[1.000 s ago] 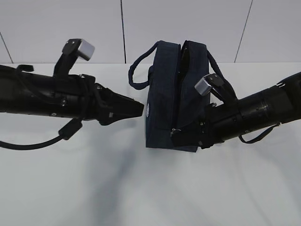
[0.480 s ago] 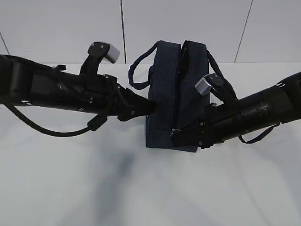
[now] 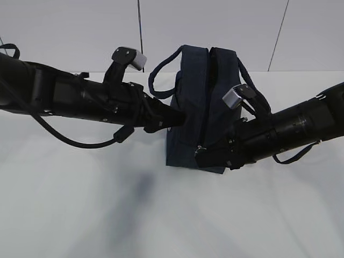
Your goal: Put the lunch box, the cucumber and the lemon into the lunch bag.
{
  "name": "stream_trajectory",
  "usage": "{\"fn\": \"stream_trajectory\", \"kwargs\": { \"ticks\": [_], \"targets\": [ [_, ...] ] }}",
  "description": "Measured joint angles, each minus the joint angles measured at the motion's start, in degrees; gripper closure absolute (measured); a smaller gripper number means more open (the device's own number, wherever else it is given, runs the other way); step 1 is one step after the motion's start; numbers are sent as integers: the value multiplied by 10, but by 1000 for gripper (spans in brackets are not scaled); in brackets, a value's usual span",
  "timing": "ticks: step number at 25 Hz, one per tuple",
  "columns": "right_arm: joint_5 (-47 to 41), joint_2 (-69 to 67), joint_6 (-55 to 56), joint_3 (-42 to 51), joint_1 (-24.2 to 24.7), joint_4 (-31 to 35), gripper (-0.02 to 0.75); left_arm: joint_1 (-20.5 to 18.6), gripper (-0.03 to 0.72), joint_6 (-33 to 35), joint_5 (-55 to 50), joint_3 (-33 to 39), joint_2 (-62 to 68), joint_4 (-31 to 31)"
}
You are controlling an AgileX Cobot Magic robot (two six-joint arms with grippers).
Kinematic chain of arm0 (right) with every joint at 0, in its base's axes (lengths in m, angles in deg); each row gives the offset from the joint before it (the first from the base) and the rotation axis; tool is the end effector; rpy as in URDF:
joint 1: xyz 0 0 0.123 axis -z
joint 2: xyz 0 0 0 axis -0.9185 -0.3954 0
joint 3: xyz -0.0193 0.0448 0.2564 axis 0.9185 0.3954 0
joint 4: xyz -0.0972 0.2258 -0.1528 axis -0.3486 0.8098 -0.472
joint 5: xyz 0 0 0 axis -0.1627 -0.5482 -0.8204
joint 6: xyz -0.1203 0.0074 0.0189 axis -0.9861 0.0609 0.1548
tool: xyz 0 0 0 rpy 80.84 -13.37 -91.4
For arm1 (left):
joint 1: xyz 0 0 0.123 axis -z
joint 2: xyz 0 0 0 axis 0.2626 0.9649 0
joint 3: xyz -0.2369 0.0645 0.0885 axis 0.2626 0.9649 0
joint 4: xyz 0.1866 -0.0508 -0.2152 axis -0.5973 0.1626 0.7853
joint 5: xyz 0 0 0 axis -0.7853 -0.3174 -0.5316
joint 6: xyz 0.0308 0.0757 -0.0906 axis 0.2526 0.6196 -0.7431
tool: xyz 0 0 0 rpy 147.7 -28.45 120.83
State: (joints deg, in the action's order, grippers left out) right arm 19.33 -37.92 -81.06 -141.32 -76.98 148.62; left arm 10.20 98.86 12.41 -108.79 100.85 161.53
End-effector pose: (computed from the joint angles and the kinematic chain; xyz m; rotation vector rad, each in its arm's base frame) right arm 0.3394 0.1578 0.0844 -1.0245 2.1190 1.0108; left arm 0.3608 -0.2533 0.1064 0.8669 1.9986 -0.9440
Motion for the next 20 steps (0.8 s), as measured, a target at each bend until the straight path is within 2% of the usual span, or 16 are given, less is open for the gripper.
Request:
{"fn": "stream_trajectory", "kwargs": {
  "ticks": [8,14,17,20],
  "targets": [
    [0,0,0,0,0,0,738,0,381,0,-62,-2,4,0],
    [-1,0,0,0,0,0,738,1,384,-1,-65,-2,4,-3],
    [-1,0,0,0,0,-5,738,1,436,-2,-63,-2,4,-5],
    [-1,0,1,0,0,-15,738,1,562,-2,-61,-2,4,-9]
  ]
}}
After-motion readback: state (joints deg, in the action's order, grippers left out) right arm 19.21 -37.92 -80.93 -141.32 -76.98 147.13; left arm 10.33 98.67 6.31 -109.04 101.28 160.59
